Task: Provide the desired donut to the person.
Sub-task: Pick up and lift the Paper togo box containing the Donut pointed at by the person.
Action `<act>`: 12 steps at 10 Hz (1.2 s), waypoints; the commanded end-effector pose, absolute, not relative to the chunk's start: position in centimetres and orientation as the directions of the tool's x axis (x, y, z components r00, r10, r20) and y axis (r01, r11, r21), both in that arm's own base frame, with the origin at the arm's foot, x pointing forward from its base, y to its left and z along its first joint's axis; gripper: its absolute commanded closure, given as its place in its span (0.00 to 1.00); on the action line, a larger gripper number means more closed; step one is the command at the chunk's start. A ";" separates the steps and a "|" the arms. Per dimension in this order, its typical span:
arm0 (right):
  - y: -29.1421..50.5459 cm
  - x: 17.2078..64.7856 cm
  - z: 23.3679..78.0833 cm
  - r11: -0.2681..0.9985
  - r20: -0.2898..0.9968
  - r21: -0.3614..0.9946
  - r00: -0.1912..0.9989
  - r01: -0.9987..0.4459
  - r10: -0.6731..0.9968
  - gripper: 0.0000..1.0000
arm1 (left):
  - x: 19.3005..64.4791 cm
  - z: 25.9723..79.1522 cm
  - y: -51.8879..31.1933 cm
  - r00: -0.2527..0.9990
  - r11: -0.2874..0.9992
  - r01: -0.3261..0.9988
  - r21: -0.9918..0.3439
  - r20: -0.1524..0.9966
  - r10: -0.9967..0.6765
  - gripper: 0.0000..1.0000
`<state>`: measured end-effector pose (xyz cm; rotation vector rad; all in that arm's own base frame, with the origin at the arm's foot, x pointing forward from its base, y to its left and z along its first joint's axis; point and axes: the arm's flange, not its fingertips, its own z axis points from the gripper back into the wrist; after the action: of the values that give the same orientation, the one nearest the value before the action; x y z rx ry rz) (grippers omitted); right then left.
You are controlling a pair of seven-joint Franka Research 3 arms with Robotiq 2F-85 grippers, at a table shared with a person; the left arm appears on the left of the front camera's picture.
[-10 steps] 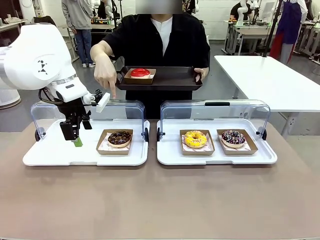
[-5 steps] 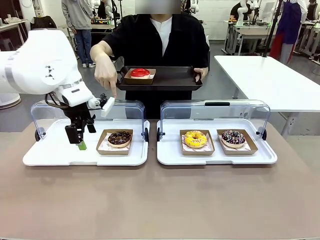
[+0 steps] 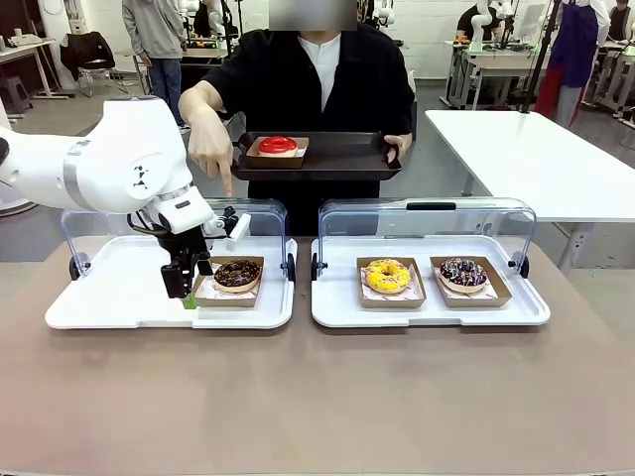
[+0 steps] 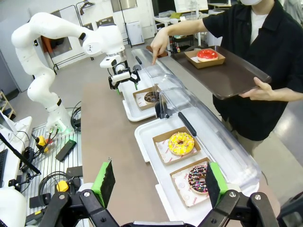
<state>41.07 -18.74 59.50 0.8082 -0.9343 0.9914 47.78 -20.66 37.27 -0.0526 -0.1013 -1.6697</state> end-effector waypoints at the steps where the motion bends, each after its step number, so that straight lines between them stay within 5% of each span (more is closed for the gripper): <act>1: -18.6 41.0 59.4 0.338 0.917 0.133 0.245 -0.932 0.314 0.00 | 49.1 36.5 -21.3 -0.063 -0.060 0.997 0.052 0.054 -0.997 0.00; 12: -18.6 41.0 59.4 0.338 0.917 0.133 0.245 -0.932 0.314 0.00 | 50.3 32.9 -22.9 0.005 0.004 0.996 0.087 -0.006 -1.000 0.00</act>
<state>41.07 -18.74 59.50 0.8082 -0.9343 0.9914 49.90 -22.60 33.01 0.0379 -0.0585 -1.5851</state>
